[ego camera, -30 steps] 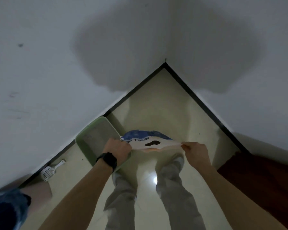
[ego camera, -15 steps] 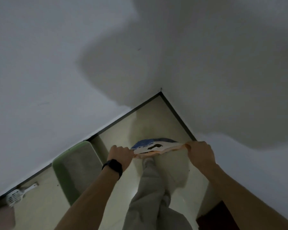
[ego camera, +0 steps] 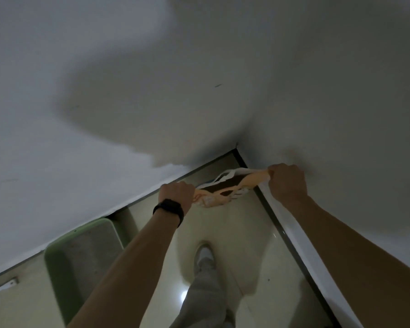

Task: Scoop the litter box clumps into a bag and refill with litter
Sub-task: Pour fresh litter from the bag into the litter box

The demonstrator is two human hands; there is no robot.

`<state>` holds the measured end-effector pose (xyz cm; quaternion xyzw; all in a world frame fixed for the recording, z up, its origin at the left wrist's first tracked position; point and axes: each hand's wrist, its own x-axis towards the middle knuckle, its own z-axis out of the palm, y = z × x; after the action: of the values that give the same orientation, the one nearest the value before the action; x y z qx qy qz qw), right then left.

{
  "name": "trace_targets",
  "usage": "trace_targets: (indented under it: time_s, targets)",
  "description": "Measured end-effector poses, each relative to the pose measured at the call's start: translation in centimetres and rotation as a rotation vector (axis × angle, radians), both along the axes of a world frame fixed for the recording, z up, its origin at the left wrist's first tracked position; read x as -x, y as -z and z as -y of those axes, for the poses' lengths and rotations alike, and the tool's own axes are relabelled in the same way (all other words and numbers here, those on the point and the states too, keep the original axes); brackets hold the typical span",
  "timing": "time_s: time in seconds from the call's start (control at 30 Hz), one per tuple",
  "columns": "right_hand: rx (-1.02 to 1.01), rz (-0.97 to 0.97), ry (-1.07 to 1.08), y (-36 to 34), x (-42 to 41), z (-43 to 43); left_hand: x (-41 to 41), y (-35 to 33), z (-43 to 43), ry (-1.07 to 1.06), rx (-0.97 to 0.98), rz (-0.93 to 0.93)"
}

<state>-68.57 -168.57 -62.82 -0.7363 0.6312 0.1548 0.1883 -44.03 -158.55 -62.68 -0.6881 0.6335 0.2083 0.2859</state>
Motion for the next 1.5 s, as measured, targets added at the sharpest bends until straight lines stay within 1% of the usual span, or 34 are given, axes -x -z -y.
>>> trace_targets:
  time_s: [0.1,0.17,0.3,0.37,0.53,0.6,0.77,0.87,1.0,1.13,1.27,1.37,1.5]
  targets:
    - [0.015,0.103,-0.022,0.0,-2.5,1.6,-1.3,1.7,1.6,-0.091,0.068,0.008]
    - [0.015,0.172,-0.028,-0.3,-3.7,1.9,-1.4,2.0,2.1,-0.142,0.077,-0.004]
    - [0.004,0.215,-0.106,-1.4,-4.4,0.0,-0.6,0.7,0.8,-0.204,0.076,-0.091]
    - [0.011,0.234,-0.156,-2.2,-4.5,-1.6,-0.4,-0.4,-0.3,-0.245,0.092,-0.146]
    - [0.039,0.412,-0.322,-6.3,-4.5,-8.3,0.2,-4.3,-5.6,-0.395,0.148,-0.255]
    - [0.022,0.48,-0.321,-8.9,-3.7,-11.9,0.4,-7.0,-8.5,-0.453,0.172,-0.292]
    - [-0.078,0.459,-0.276,-18.2,-2.6,-22.8,0.0,-16.7,-18.7,-0.554,0.252,-0.334]
    - [-0.05,0.484,-0.333,-25.7,-2.9,-28.8,0.0,-23.5,-26.2,-0.667,0.329,-0.344]
    - [-0.033,0.561,-0.374,-35.4,-2.8,-36.4,1.0,-32.5,-37.3,-0.733,0.396,-0.333]
    - [-0.059,0.62,-0.422,-42.7,-4.2,-42.2,-0.4,-39.1,-47.4,-0.838,0.463,-0.275]
    - [-0.032,0.637,-0.508,-46.0,-7.2,-47.3,-3.6,-42.2,-55.6,-0.922,0.532,-0.198]
    - [-0.053,0.584,-0.605,-46.7,-10.3,-51.4,-6.0,-42.7,-61.2,-0.997,0.549,-0.174]
    - [-0.069,0.546,-0.636,-46.5,-14.1,-57.8,-8.9,-42.4,-68.4,-1.036,0.533,-0.178]
